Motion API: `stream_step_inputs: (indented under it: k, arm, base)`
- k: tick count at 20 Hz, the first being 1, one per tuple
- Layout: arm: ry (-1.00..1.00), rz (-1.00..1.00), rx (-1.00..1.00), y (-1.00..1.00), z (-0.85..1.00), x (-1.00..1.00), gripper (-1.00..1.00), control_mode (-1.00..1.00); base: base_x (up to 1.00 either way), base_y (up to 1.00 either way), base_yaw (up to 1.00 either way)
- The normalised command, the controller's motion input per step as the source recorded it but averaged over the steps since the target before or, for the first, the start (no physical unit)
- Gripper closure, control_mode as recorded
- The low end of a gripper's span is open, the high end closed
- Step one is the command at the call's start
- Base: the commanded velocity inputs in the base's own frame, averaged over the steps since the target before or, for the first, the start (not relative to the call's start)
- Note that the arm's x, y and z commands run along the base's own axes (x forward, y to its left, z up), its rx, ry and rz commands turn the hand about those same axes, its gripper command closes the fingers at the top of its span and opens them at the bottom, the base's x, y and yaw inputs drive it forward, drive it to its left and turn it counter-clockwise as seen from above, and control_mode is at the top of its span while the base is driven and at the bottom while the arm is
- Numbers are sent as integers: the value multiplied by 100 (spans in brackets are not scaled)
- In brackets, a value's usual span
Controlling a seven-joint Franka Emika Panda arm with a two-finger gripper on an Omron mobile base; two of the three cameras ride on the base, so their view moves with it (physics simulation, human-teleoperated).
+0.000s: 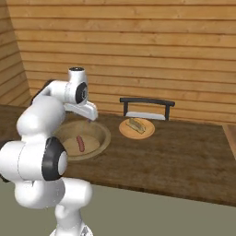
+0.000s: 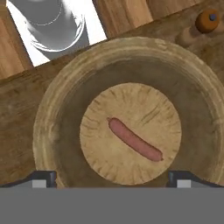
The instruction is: Place one bun and one sausage from the bowl on each plate.
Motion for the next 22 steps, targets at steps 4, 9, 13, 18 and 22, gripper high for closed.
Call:
stream_step_inputs:
  k: [4,9,13,18,22]
  arm:
    - [32,24,-4,5,-50,-3,-100,-100]
    - [-1,10,0,18,-85,24,-100,-100]
    - [0,30,-4,43,-71,19,-100,-100]
    - [-1,29,-2,18,-75,36,-100,-100]
    - [-4,27,0,1,-69,18,-100,-100]
  base:
    - [0,0,0]
    - [0,0,0]
    - [0,0,0]
    - [0,0,0]
    - [0,0,0]
